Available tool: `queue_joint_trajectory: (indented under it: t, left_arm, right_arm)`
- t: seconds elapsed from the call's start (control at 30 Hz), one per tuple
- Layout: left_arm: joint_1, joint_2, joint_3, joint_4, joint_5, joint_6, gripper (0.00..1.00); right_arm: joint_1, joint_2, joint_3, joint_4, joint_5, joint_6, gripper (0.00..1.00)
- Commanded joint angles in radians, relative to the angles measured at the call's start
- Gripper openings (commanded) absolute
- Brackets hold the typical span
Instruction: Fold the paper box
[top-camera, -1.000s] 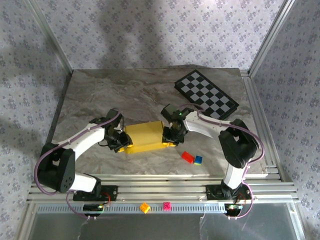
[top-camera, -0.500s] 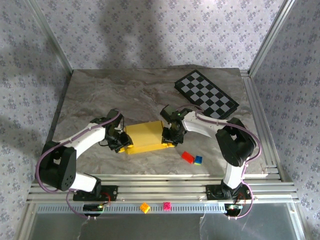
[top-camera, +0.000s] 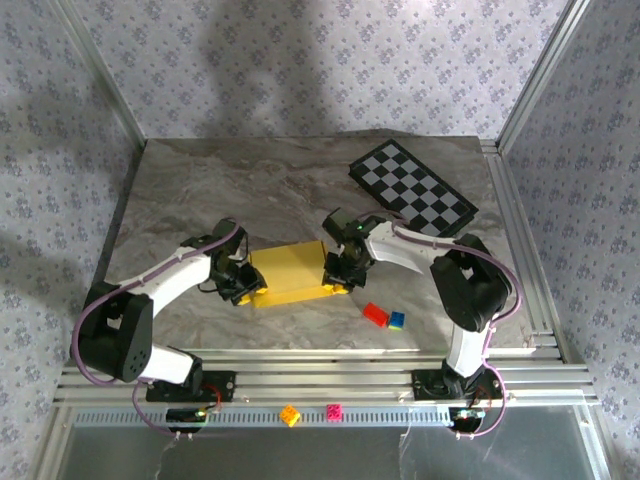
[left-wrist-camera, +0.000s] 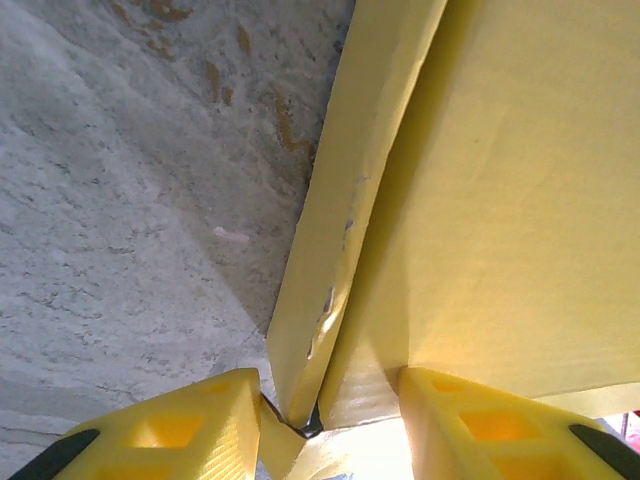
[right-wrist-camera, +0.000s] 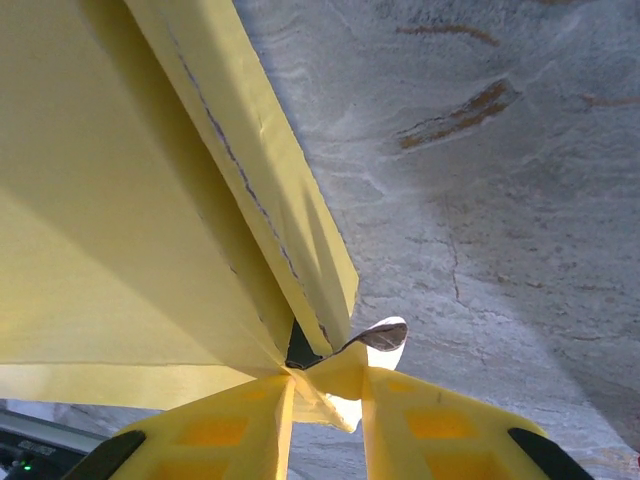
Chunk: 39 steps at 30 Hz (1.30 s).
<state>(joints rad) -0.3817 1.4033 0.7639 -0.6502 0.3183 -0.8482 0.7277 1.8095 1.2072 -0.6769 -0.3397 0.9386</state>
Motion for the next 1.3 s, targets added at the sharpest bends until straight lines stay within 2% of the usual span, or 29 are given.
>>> queue_joint_trajectory:
  t: [0.0, 0.23, 0.47, 0.77, 1.07, 1.27]
  left_arm:
    - [-0.011, -0.010, -0.008, 0.041, 0.080, -0.044, 0.41]
    - [-0.011, -0.010, -0.006, 0.034, 0.102, -0.064, 0.42]
    - [-0.009, -0.012, 0.003, 0.029, 0.128, -0.095, 0.48]
    - [-0.008, 0.017, -0.003, 0.038, 0.121, -0.082, 0.38]
    - [0.012, 0.014, -0.020, 0.044, 0.103, -0.061, 0.33]
    - [0.020, 0.013, -0.026, 0.061, 0.105, -0.069, 0.28]
  right_arm:
    - [-0.003, 0.024, -0.006, 0.060, -0.070, 0.046, 0.26]
    - [-0.025, 0.039, -0.003, 0.062, -0.115, 0.063, 0.26]
    - [-0.046, 0.060, -0.004, 0.069, -0.178, 0.087, 0.26]
    - [-0.060, 0.081, 0.004, 0.047, -0.190, 0.051, 0.25]
    - [-0.063, 0.093, -0.006, 0.071, -0.200, 0.047, 0.23]
    - [-0.065, 0.097, -0.006, 0.072, -0.193, 0.054, 0.16]
